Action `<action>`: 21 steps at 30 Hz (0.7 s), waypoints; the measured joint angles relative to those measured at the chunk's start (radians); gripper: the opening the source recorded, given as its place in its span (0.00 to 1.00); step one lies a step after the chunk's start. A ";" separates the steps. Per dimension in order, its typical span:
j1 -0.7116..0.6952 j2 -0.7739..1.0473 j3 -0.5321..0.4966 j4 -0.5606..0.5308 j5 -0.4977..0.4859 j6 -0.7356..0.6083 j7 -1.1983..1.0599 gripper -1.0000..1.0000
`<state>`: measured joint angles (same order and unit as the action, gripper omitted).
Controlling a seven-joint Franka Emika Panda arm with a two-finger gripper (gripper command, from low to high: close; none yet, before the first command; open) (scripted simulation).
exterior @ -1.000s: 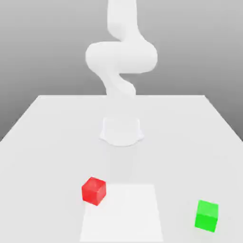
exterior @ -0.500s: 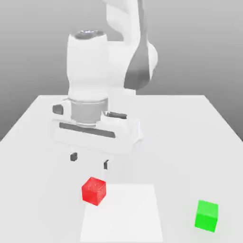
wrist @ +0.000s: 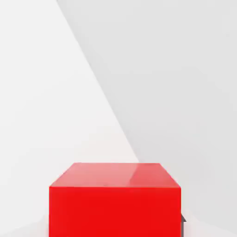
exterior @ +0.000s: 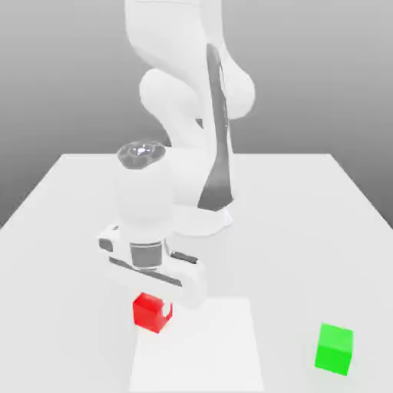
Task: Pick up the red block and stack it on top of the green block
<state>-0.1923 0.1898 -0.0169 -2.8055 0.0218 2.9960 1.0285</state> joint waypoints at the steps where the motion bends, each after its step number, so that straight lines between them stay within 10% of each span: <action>1: -0.003 -0.029 0.002 -0.004 -0.005 -0.025 0.004 0.00; 11: -0.066 -0.177 0.157 0.076 -0.044 -0.256 -0.043 0.00; 21: 0.314 0.082 0.332 0.353 -0.222 -0.291 -0.088 0.00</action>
<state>0.1221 0.2721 0.3154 -2.4530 -0.2000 2.7051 0.9407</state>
